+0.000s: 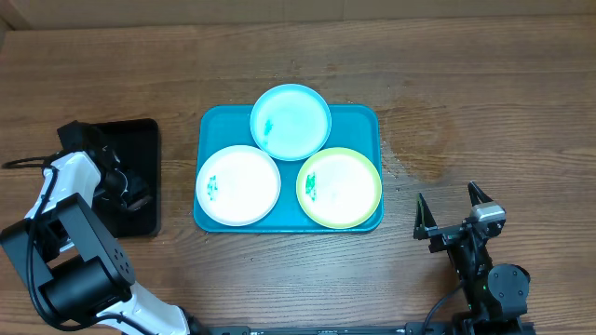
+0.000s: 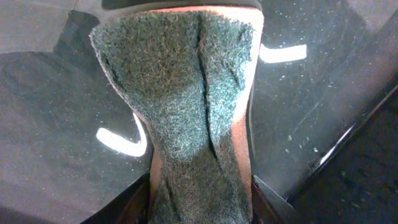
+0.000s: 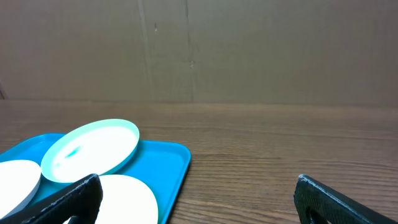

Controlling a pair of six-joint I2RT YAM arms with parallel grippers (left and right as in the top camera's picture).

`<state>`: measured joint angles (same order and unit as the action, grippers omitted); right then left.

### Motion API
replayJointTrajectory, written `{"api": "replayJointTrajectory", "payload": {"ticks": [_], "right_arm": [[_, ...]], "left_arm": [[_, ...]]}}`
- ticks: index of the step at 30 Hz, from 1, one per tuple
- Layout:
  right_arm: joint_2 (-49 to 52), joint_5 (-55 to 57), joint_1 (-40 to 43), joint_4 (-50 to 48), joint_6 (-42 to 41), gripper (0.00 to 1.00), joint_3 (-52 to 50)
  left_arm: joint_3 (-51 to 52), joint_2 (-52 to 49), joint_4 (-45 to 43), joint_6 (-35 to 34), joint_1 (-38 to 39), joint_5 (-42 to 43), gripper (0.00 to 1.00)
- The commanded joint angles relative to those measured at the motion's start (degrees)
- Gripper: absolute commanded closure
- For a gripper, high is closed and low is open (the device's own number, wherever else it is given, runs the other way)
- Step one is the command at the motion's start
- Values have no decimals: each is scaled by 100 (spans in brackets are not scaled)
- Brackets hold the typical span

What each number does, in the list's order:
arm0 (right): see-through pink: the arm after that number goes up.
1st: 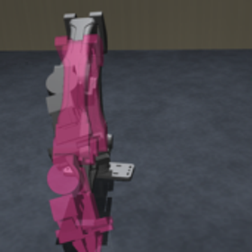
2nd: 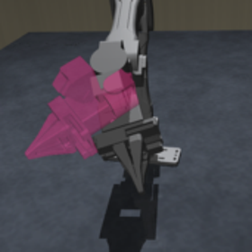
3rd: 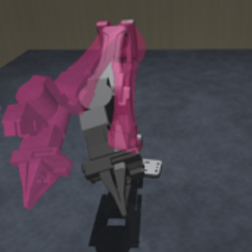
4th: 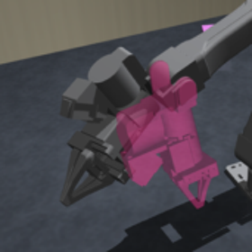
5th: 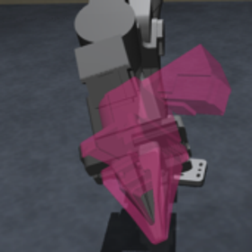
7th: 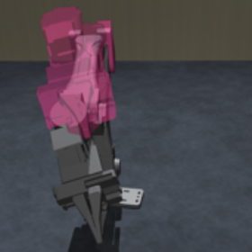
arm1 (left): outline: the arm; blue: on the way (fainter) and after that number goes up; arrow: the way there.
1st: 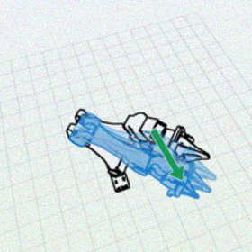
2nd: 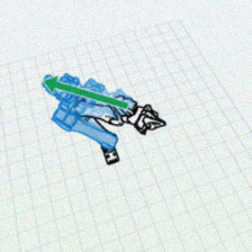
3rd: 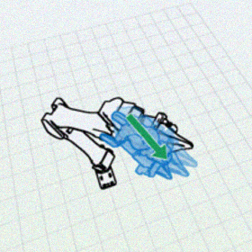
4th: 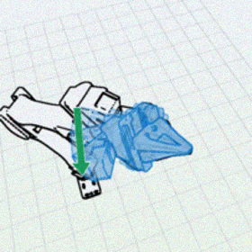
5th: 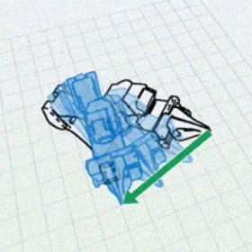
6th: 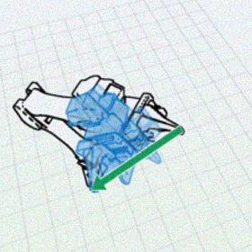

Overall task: Clean dirty plates on tray and stack at the side
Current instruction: 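Lower the left gripper and grasp the pink-green sponge, then lift the sponge with the left gripper off the black tray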

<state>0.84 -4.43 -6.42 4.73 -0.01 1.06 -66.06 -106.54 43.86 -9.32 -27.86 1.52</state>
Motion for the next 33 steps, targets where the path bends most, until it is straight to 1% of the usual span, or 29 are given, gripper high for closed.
{"api": "replayJointTrajectory", "payload": {"ticks": [1, 2, 6, 7, 8, 10, 11, 12, 13, 21, 22, 23, 24, 25, 28, 33], "right_arm": [[-61, 52, 11, -28, -2, 0, -59], [-61, 52, 11, -28, -2, 0, -59], [-61, 52, 11, -28, -2, 0, -59], [-61, 52, 11, -28, -2, 0, -59], [-61, 52, 11, -28, -2, 0, -59], [-61, 52, 11, -28, -2, 0, -59], [-61, 52, 11, -28, -2, 0, -59], [-61, 52, 11, -28, -2, 0, -59], [-61, 52, 11, -28, -2, 0, -59], [-61, 52, 11, -28, -2, 0, -59], [-61, 52, 11, -28, -2, 0, -59], [-61, 52, 11, -28, -2, 0, -59], [-61, 52, 11, -28, -2, 0, -59], [-61, 52, 11, -28, -2, 0, -59], [-61, 52, 11, -28, -2, 0, -59], [-61, 52, 11, -28, -2, 0, -59]], "left_arm": [[28, -98, -24, -33, -24, 44, 38], [37, -98, -22, -31, -24, 44, 34], [92, -101, -15, -28, -24, 44, 36], [114, -101, -22, -28, -24, 44, 38], [125, -101, -20, -26, -26, 42, 43], [136, -101, -20, 59, -26, 44, 62], [136, -101, -20, 79, -26, 44, 75], [136, -101, -20, 79, -26, 39, 90], [136, -101, -20, 79, -26, 39, 96], [-46, -92, 17, 74, -26, 44, 96], [-92, -92, 31, 76, -26, 37, 80], [-140, -92, 15, 76, -31, -4, 46], [-166, -92, -46, 76, -35, -52, 20], [-170, -92, -140, 76, -35, -111, 0], [-164, -98, -540, 76, -35, -212, 0], [-160, -107, -946, 79, -35, -214, 0]]}}
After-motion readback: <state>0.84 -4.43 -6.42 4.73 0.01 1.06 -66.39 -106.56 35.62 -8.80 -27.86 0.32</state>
